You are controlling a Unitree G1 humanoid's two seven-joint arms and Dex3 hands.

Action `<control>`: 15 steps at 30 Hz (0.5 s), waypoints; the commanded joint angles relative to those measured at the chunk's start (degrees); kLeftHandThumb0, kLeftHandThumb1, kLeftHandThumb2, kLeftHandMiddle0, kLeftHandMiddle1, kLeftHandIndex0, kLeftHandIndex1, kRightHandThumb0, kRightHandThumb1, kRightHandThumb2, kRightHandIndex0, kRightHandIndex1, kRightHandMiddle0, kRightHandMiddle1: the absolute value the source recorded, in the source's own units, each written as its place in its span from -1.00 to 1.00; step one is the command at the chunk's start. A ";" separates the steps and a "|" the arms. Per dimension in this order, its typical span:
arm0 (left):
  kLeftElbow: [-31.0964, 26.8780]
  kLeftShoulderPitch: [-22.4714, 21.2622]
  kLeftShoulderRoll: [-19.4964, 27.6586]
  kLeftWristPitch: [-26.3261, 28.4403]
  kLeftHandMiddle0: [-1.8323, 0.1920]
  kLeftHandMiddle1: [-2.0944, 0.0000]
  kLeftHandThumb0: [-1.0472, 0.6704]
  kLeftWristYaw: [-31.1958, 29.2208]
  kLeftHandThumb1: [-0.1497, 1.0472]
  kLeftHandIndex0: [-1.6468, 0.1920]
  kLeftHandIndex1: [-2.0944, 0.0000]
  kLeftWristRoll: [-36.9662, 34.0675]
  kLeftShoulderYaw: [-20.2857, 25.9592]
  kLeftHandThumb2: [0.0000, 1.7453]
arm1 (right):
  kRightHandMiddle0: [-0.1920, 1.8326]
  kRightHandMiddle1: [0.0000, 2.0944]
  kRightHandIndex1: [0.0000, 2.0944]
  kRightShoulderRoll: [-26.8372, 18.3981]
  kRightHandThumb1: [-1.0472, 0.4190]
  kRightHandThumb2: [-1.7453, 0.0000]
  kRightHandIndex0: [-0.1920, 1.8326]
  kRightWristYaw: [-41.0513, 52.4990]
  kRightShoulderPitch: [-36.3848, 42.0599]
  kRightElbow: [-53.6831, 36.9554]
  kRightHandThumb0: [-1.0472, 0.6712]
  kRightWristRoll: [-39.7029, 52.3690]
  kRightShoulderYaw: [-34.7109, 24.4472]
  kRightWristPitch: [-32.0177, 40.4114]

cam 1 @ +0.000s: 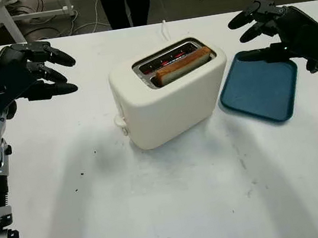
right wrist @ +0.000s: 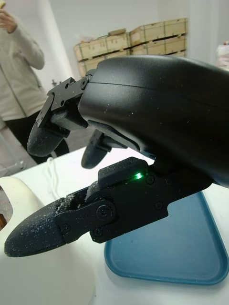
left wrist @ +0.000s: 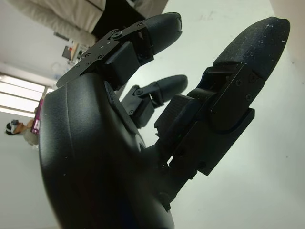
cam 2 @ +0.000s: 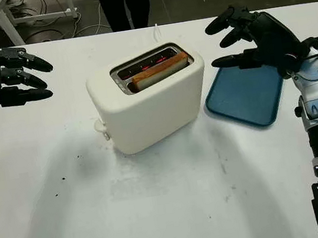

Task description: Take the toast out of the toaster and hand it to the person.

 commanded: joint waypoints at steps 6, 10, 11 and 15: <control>0.13 0.02 0.24 -0.74 -0.01 0.19 -1.00 -0.02 0.20 -0.14 0.36 -0.08 0.44 -1.00 | -0.65 -0.03 0.26 0.47 -0.70 1.00 -0.75 0.13 -0.73 -0.11 -0.82 0.75 -0.11 0.29; -0.24 0.04 0.12 -0.07 0.00 0.19 -1.00 -0.03 0.19 -0.13 0.36 -0.29 0.53 -1.00 | -0.65 -0.02 0.26 0.44 -0.70 1.00 -0.74 -0.19 -0.77 0.33 -0.83 0.39 0.03 -0.58; -0.26 0.06 0.17 -0.07 0.00 0.19 -1.00 0.01 0.18 -0.13 0.36 -0.19 0.50 -1.00 | -0.64 -0.02 0.26 0.42 -0.70 1.00 -0.74 -0.05 -0.84 0.51 -0.83 0.47 0.02 -0.69; -0.14 -0.05 0.10 -0.03 0.00 0.19 -1.00 -0.11 0.19 -0.13 0.36 -0.36 0.53 -1.00 | -0.64 -0.02 0.26 0.44 -0.70 1.00 -0.74 -0.20 -0.74 -0.35 -0.83 0.41 0.05 0.79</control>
